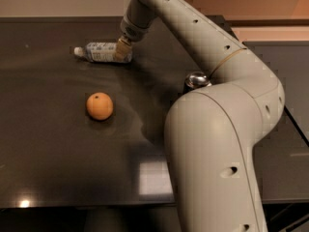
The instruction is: Move blue plastic bottle near orange
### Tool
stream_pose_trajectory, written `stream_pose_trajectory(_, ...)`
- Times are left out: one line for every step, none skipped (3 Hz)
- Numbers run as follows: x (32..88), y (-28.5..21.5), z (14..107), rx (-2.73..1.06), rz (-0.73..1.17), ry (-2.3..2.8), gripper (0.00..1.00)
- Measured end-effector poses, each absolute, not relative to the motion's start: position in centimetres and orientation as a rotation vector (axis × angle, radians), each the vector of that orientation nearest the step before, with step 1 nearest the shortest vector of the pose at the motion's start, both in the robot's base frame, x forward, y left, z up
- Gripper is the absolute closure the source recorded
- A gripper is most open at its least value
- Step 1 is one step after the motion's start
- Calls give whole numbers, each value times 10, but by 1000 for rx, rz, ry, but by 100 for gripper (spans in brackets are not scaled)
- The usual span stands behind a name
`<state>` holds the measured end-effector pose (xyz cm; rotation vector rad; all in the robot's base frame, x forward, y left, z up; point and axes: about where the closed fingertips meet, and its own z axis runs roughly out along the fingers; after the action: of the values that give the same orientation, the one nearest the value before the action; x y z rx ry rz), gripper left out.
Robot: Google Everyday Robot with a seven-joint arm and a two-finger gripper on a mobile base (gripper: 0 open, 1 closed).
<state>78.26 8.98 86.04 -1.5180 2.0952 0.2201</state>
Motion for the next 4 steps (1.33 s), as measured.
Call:
stream_pose_trajectory(770, 88, 866, -1567, 222, 2057, 100)
stream_pose_trajectory(735, 76, 876, -1666, 228, 1980, 100)
stream_pose_trajectory(705, 66, 885, -1731, 237, 1920, 100)
stream_pose_trajectory(669, 49, 886, -1793, 255, 1881, 100)
